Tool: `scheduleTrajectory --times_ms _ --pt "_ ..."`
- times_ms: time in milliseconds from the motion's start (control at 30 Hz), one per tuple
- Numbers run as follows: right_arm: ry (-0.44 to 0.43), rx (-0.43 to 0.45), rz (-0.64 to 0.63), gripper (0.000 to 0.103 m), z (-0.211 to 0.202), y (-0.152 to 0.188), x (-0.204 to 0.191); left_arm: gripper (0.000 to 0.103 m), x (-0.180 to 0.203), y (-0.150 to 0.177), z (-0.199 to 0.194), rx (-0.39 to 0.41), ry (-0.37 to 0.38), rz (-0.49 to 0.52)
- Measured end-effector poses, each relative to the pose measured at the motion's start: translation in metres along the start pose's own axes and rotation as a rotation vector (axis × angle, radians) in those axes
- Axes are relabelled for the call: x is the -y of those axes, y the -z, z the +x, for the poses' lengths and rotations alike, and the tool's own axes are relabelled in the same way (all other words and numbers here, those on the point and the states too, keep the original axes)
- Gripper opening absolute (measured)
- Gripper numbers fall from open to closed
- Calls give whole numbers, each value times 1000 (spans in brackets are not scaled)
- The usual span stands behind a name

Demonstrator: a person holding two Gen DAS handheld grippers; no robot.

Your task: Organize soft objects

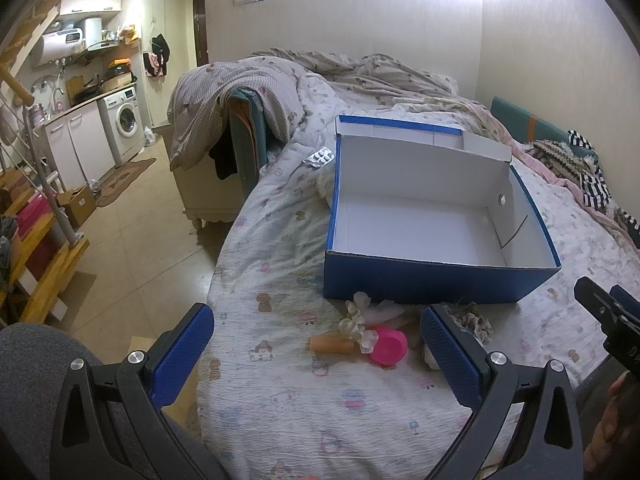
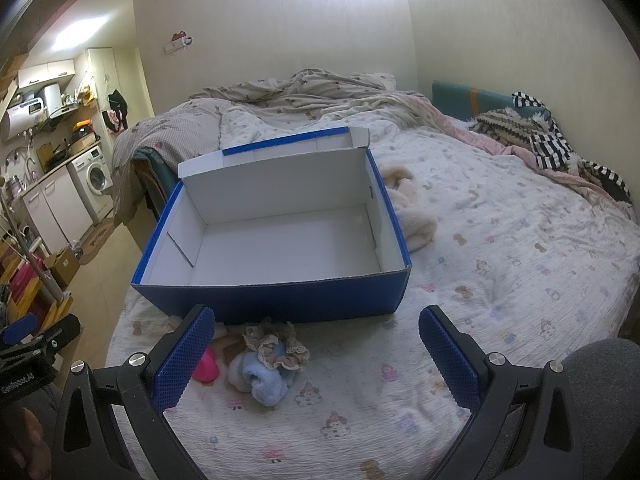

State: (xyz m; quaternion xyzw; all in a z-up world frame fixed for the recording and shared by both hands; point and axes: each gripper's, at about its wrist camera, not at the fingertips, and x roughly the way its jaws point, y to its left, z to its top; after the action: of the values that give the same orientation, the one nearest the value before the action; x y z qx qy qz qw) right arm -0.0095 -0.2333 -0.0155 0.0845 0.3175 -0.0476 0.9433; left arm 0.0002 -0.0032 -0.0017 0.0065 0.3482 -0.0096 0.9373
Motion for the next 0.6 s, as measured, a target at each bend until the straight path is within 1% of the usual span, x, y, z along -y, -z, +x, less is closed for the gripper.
scheduleTrajectory --times_ms 467,600 --pt "0 1 3 103 0 -1 0 103 2 0 1 -2 2 4" --pt "-1 -15 13 103 2 0 1 103 2 0 2 -7 7 1"
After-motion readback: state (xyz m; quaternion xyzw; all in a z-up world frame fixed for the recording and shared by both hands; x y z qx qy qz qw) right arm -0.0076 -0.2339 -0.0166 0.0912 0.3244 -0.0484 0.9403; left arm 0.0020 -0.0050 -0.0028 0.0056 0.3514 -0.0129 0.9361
